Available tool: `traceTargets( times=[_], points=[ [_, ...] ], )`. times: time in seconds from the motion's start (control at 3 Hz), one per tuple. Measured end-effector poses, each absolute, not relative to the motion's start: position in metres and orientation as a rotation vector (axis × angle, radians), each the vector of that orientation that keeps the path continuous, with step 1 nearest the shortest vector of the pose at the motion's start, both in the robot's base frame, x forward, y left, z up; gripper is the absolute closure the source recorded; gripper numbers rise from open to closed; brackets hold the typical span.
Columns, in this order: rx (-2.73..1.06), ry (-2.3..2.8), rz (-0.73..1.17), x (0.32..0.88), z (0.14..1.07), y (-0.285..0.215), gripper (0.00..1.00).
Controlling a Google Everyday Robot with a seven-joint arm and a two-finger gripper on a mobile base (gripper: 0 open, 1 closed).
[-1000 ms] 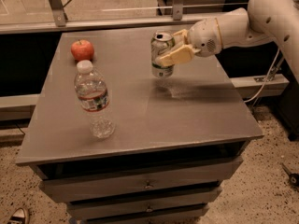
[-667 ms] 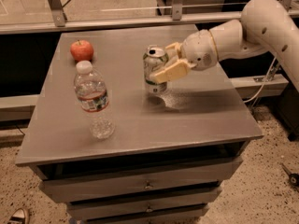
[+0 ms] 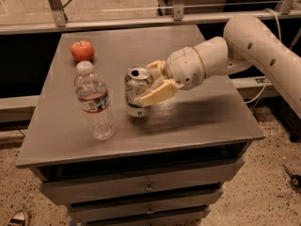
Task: Move 7up can near water bottle
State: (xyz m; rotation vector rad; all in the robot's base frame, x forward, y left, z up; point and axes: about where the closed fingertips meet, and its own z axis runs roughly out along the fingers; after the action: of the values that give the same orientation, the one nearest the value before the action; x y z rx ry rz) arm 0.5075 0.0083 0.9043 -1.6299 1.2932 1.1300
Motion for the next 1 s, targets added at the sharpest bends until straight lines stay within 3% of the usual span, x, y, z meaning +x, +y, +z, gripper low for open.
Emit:
traceTargets(
  times=[0.33, 0.67, 1.0],
  points=[
    [-1.664, 1.232, 1.158, 0.492, 0.902, 0.022, 0.83],
    [-1.688, 1.198, 1.185, 0.483, 0.889, 0.034, 0.53],
    [-1.697, 1.190, 1.195, 0.480, 0.881, 0.038, 0.30]
  ],
)
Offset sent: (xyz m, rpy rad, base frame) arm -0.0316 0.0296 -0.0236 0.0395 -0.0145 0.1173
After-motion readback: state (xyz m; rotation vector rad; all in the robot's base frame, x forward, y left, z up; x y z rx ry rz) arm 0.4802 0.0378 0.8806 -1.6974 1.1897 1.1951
